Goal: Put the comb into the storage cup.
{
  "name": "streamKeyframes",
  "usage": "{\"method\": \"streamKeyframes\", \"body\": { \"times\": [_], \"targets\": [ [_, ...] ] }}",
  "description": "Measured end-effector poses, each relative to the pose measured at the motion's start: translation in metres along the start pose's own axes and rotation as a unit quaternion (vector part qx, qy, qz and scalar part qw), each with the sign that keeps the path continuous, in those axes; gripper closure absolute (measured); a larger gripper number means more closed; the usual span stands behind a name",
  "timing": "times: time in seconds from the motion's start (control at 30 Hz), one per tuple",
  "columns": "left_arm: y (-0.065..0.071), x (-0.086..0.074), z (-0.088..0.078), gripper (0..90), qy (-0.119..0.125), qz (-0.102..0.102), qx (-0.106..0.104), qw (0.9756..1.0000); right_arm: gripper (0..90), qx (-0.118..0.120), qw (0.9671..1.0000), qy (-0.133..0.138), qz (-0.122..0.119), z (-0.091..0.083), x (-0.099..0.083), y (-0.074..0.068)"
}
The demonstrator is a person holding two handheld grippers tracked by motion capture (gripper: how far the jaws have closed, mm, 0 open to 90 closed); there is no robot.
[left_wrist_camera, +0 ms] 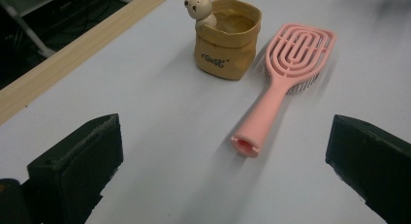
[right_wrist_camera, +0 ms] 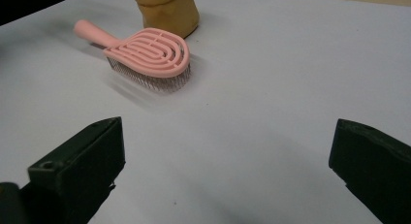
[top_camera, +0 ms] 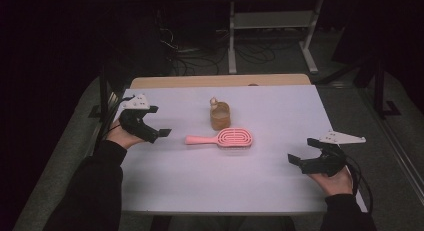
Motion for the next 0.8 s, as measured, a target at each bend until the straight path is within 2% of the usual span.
{"method": "streamKeyframes", "body": {
  "times": [0.5,0.8],
  "targets": [
    [0.005,0.006,0.025,0.0,-0.02,0.017,-0.018,0.9995,0.0,0.004,1.0,-0.007,-0.001,0.002,-0.001,-0.002],
    [0.015,0.017,0.047,0.0,-0.03,0.036,-0.036,0.9982,0.0,0.006,1.0,-0.006,-0.002,0.002,-0.001,-0.002]
  ]
}}
Point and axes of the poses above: each handheld gripper's, and its own axes: z roughly forward along the jaws, x roughly out of its top, y roughly to its right, the point moved 5 cm from there along z, roughly forward along the jaws, and after that the axes turned 7 degrees about -z, right-handed, at the moved point
